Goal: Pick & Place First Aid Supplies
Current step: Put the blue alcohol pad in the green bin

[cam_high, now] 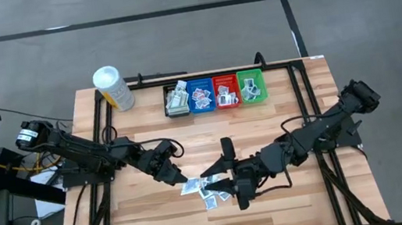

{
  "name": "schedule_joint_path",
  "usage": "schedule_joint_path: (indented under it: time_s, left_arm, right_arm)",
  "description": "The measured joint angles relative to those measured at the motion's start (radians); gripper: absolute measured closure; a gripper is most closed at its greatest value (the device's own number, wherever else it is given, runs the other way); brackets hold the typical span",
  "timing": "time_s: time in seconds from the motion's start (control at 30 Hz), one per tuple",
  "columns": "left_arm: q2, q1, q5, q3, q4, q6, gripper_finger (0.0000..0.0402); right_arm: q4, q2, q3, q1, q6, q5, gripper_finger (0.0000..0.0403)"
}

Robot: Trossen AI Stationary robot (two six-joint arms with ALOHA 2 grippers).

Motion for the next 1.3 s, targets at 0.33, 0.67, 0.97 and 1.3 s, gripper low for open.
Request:
schedule_joint_path:
  time_s: [0.33, 0.67, 0.97, 1.3]
  left_arm:
    - [0.000, 0.000, 0.000, 0.000, -0.001, 0.000, 0.0393]
    - [0.000, 0.000, 0.000, 0.000, -0.002, 0.000, 0.0393]
    - [0.000, 0.000, -0.007, 0.000, -0.001, 0.000, 0.0393]
    - [0.000, 0.000, -0.031, 0.000, 0.009, -0.009, 0.0393]
  right_arm:
    - [0.014, 0.000, 0.000, -0.038, 0.010, -0.108, 0.0246]
    - [0.016, 0.000, 0.000, -0.089, 0.080, -0.204, 0.0260]
    - [0.029, 0.000, 0.000, -0.106, 0.104, -0.240, 0.0266]
    - [0.039, 0.013, 0.000, -0.116, 0.116, -0.258, 0.0269]
